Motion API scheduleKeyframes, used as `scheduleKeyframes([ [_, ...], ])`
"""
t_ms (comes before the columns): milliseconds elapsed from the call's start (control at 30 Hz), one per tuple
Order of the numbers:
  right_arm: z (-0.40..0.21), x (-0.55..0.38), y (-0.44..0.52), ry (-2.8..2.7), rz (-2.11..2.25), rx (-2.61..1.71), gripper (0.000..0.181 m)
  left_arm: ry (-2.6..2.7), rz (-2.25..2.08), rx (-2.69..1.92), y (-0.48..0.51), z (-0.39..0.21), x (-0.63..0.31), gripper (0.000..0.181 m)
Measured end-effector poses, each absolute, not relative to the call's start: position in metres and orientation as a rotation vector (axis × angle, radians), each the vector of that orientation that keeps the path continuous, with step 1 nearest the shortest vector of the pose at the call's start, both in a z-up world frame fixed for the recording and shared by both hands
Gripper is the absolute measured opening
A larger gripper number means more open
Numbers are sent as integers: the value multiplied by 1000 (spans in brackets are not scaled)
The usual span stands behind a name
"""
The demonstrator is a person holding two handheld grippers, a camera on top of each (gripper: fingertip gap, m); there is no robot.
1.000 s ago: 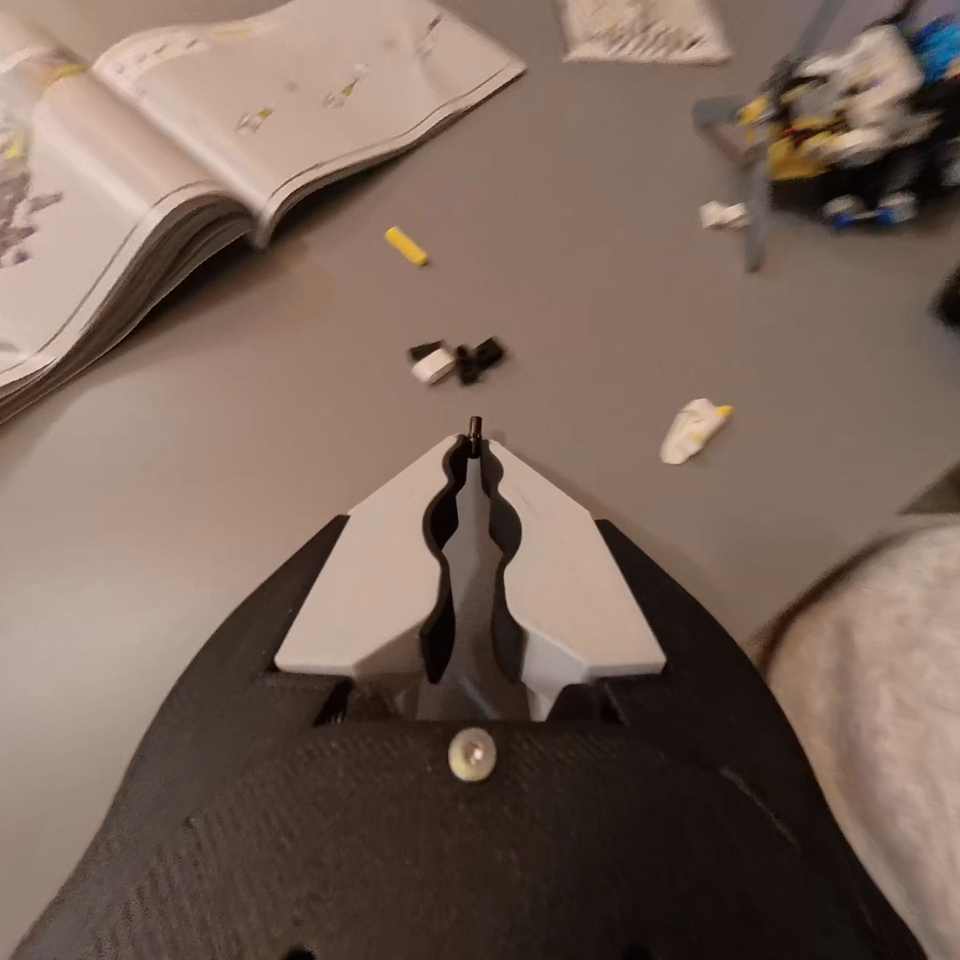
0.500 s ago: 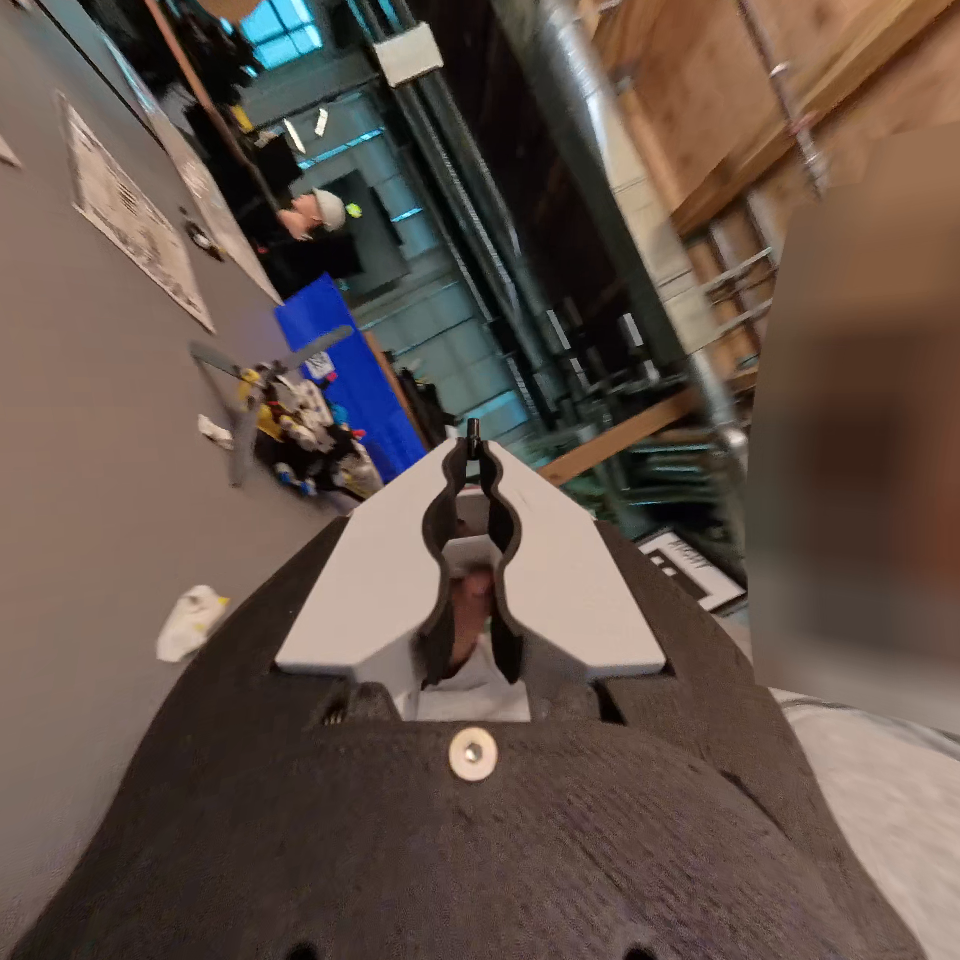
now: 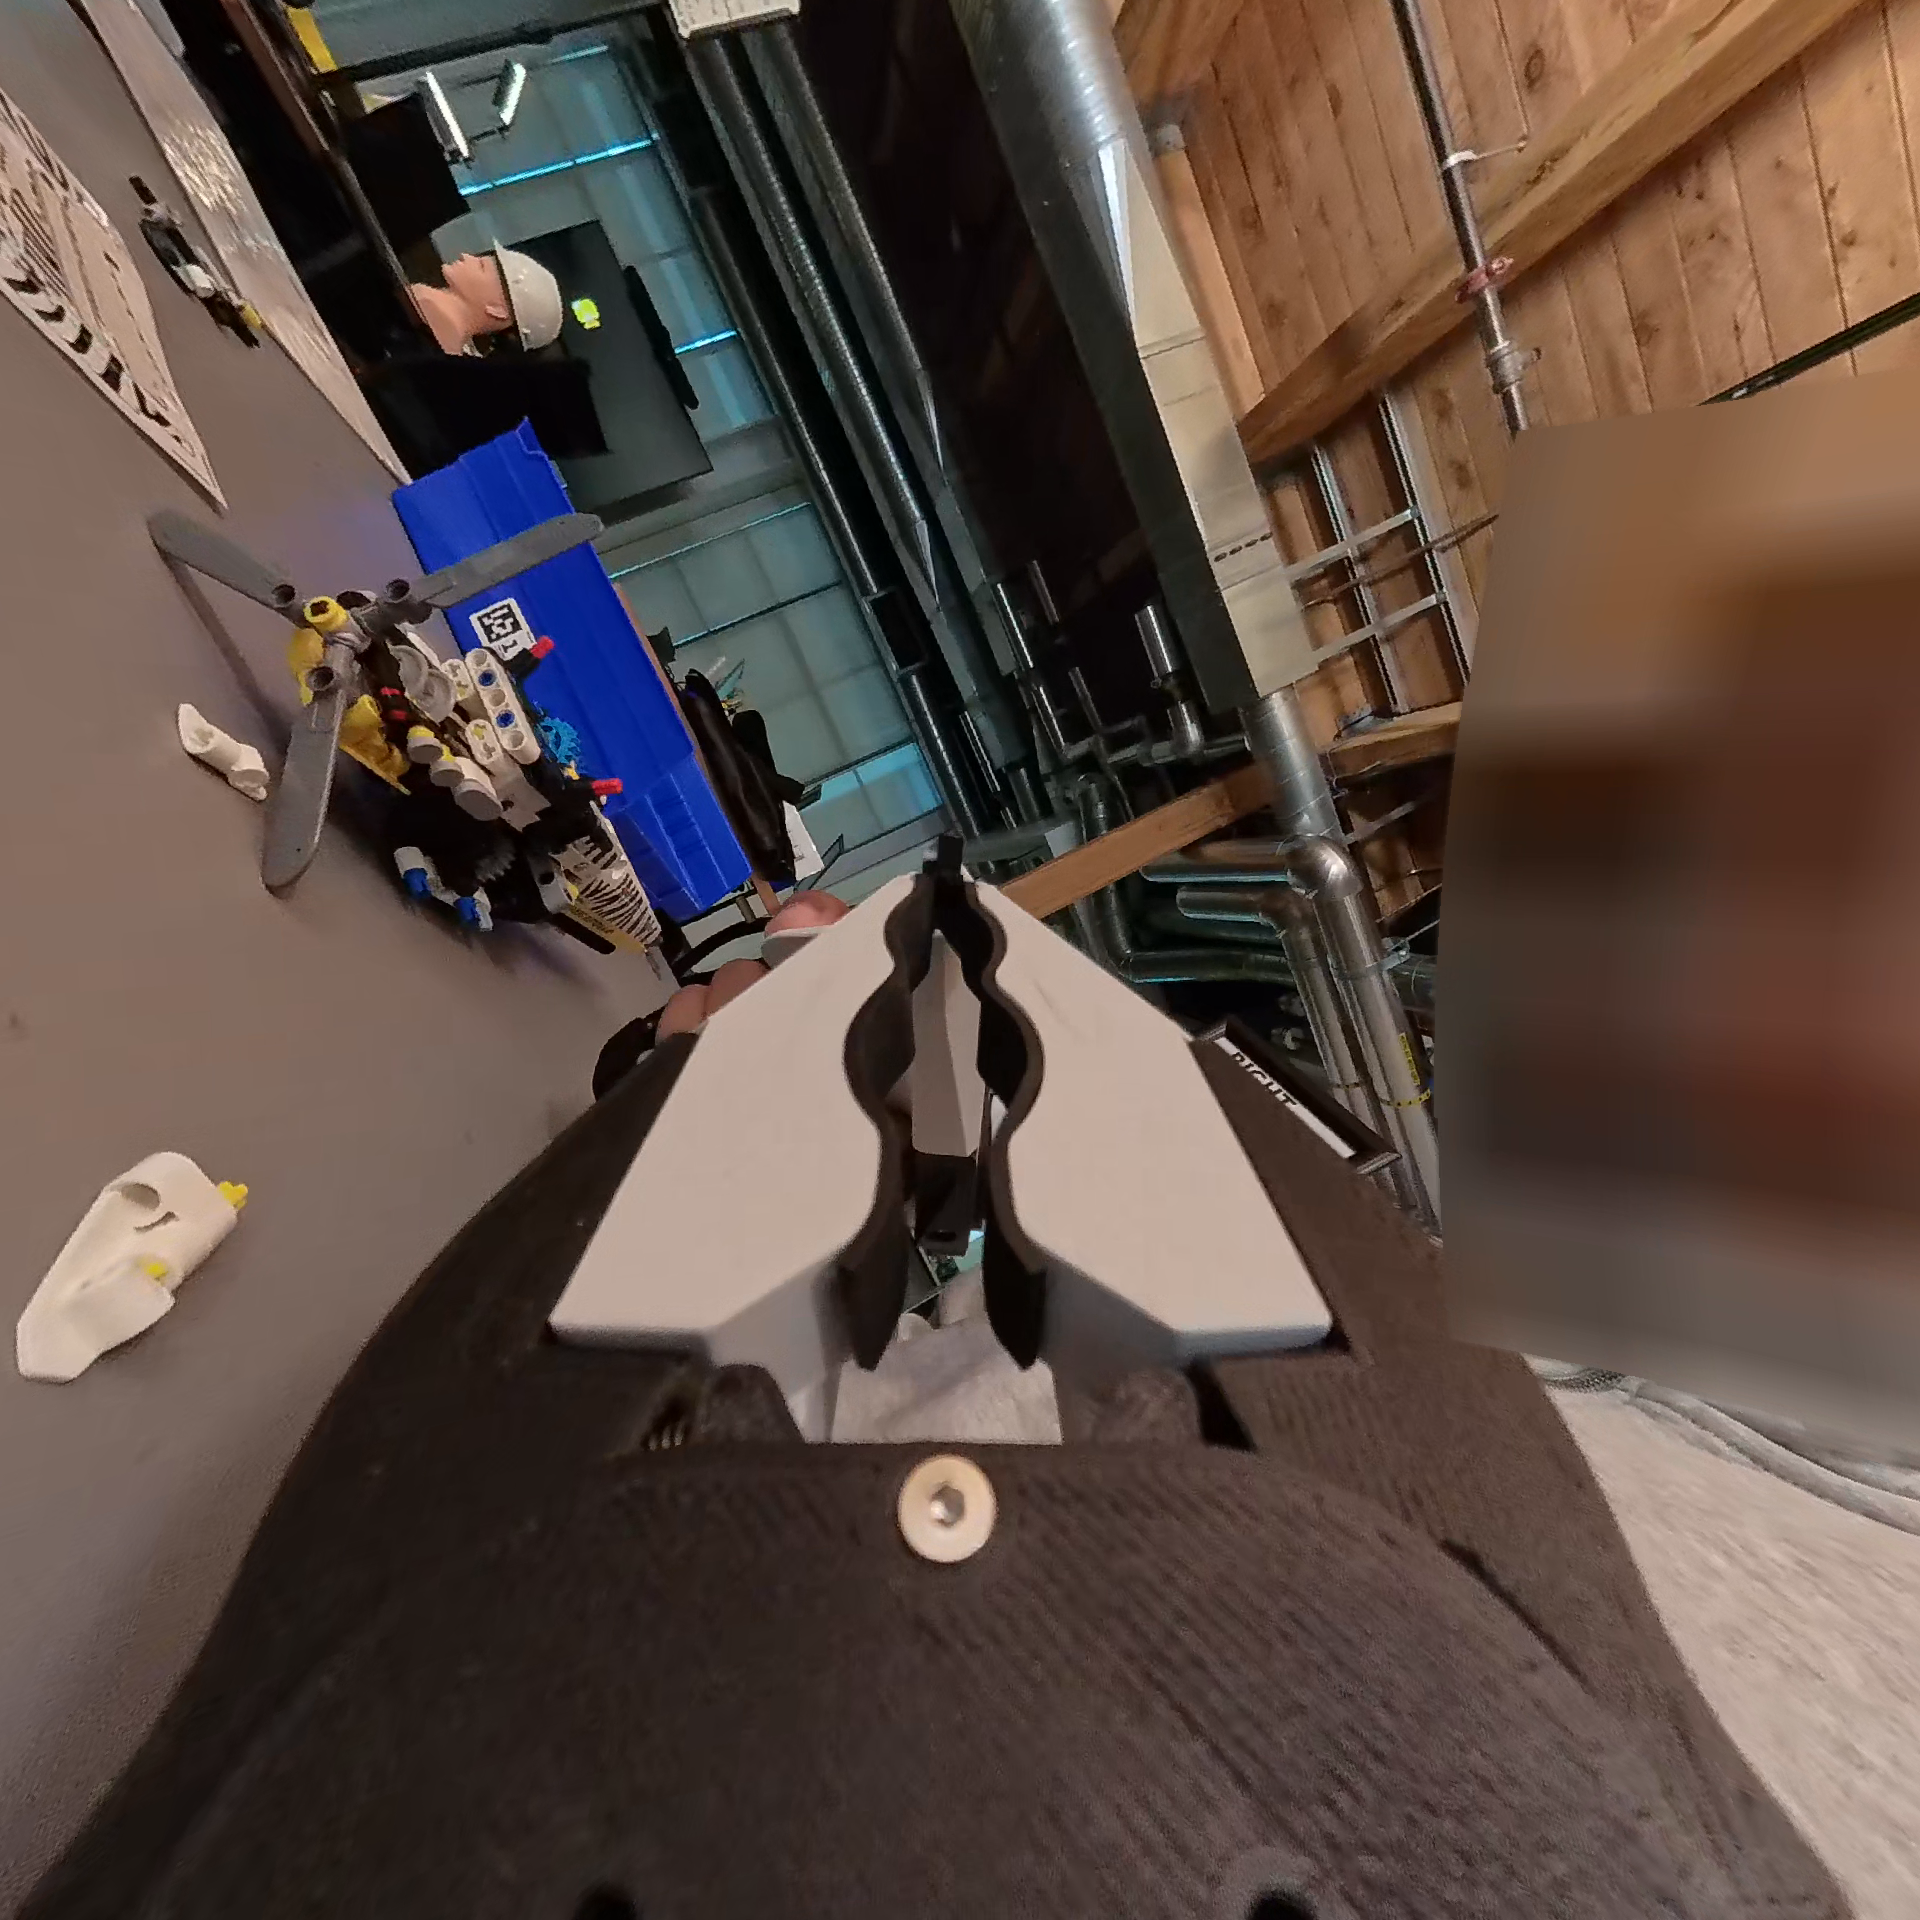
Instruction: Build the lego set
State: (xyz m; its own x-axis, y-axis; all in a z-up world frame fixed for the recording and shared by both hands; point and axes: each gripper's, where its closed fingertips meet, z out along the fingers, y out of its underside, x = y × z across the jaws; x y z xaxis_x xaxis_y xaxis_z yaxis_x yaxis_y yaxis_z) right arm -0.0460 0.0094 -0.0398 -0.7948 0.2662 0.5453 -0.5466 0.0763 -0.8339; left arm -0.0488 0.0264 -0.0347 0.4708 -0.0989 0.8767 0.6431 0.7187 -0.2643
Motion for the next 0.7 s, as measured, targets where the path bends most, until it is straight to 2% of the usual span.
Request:
scheduleKeyframes([
  [300,-40,-45,11,-1823,1797,288,6,-974,-511,-633,28,-34,-48,2],
  [467,-37,-44,14,-1830,1857,283,2,-965,-505,-624,26,-34,-49,8],
  [500,-37,-44,14,-1834,1858,288,2,-955,-499,-630,25,-33,-48,2],
  [567,-38,-43,15,-1844,1853,304,1,-962,-475,-673,26,-34,-47,2],
  [700,-39,-40,15,-1864,1864,339,1,-964,-439,-684,24,-33,-48,7],
])
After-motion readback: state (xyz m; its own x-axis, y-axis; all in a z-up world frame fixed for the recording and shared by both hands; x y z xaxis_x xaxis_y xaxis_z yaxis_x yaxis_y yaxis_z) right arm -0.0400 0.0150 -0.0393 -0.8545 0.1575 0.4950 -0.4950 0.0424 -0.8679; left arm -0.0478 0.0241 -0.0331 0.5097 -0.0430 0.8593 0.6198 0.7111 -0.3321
